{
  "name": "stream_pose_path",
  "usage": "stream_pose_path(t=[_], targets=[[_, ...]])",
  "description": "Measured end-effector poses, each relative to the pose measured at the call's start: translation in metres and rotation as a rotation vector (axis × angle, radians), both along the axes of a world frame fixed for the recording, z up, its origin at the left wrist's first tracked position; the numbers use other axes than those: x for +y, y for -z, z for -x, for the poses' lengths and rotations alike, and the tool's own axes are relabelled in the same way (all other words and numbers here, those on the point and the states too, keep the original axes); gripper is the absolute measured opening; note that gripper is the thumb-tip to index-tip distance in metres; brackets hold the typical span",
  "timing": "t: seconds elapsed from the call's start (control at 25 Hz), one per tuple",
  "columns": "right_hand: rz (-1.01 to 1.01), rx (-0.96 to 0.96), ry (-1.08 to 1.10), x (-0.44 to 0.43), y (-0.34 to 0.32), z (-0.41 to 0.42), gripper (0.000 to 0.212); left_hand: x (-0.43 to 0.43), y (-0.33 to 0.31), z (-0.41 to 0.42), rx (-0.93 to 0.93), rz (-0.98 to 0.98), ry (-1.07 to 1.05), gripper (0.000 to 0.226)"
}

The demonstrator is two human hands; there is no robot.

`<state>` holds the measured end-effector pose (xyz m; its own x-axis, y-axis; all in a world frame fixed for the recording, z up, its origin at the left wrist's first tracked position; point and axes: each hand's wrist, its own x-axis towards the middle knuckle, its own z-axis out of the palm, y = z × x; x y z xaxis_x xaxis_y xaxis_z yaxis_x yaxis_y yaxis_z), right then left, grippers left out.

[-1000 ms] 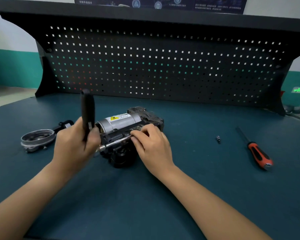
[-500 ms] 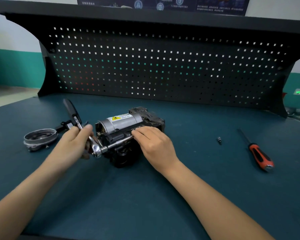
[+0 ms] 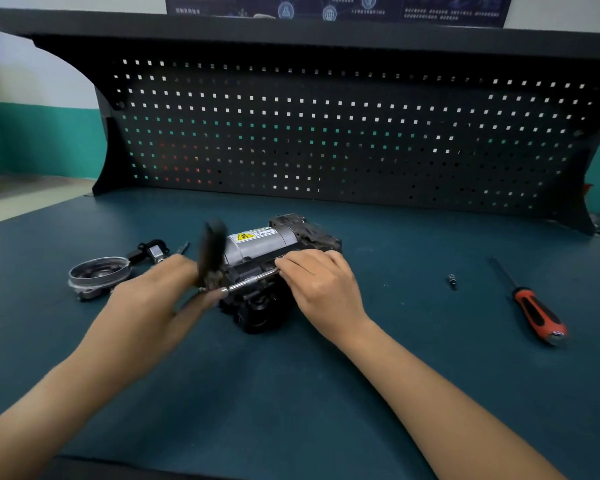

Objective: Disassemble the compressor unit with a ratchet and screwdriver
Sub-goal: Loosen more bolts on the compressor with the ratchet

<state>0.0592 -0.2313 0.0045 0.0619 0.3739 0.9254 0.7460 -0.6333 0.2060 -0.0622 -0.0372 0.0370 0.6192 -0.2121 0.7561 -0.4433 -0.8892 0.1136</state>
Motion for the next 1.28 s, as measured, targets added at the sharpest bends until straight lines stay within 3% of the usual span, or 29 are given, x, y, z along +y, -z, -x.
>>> stream_pose_path(t=[0.08,0.2,0.32,0.44,0.56,0.68,0.84,0.96,1.0,1.04,1.12,1.28], targets=[[0.0,0.006,-0.013,-0.001,0.002,0.0,0.018,-0.003,0.003,-0.005,0.079,0.355,-0.038,0.005],[0.001,0.016,-0.031,-0.002,0.002,-0.001,0.019,-0.001,0.002,-0.016,0.385,0.959,0.03,0.013],[-0.016,0.025,-0.04,-0.001,0.002,-0.002,0.017,0.001,0.005,-0.022,0.622,1.38,0.12,0.016],[0.006,0.022,-0.054,0.0,0.003,0.0,0.013,-0.001,0.006,-0.025,0.705,1.567,0.134,0.015],[0.063,0.022,-0.143,0.008,0.005,0.008,0.019,-0.003,0.008,-0.024,0.707,1.613,0.144,0.016],[0.001,0.095,-0.253,0.017,0.003,0.014,0.023,-0.005,0.012,-0.02,0.589,1.358,0.139,0.017],[-0.031,0.127,-0.287,0.017,-0.001,0.01,0.016,-0.006,0.009,-0.007,0.094,0.468,0.097,0.017],[-0.031,0.144,-0.297,0.017,-0.002,0.008,0.015,-0.004,0.013,0.0,-0.156,-0.283,0.154,0.012],[-0.037,0.161,-0.314,0.017,-0.001,0.008,0.015,-0.004,0.016,0.0,-0.201,-0.418,0.133,0.01],[-0.042,0.175,-0.333,0.017,0.0,0.009,0.016,-0.004,0.019,0.0,-0.21,-0.417,0.112,0.01],[-0.031,0.173,-0.339,0.017,0.003,0.009,0.02,-0.008,0.021,-0.001,-0.117,-0.067,0.078,0.01],[-0.106,0.207,-0.24,0.006,0.01,0.006,0.023,-0.014,0.016,-0.015,0.296,1.053,0.082,0.011]])
